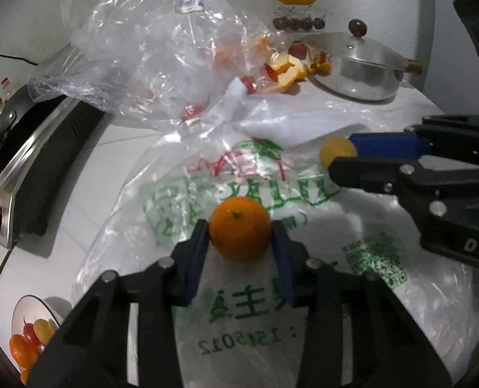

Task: Organize fruits
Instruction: 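Carry the mandarin and the yellow fruit over the white plate with both tools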

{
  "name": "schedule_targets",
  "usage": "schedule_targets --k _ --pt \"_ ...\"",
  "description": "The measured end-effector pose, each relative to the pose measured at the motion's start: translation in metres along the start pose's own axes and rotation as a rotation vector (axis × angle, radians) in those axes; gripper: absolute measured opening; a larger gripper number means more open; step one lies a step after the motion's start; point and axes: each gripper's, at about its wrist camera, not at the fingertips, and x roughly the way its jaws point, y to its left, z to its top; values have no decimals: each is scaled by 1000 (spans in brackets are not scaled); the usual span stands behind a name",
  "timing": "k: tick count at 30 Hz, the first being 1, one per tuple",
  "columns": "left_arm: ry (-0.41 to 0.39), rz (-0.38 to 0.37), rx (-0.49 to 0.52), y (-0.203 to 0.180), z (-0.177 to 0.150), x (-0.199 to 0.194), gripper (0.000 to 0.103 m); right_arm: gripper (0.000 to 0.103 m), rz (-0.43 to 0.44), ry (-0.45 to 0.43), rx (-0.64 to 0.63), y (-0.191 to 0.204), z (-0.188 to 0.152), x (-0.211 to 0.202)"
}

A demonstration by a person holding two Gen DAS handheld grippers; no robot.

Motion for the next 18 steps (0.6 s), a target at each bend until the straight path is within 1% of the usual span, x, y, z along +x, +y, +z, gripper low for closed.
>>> schedule_targets --k 8,18 --pt "-47 -18 -10 -1 -3 -29 40 27 -9 -9 -21 10 2 -7" --pt "-105 -20 -23 4 -11 -70 40 27 -20 -35 -43 31 3 -28"
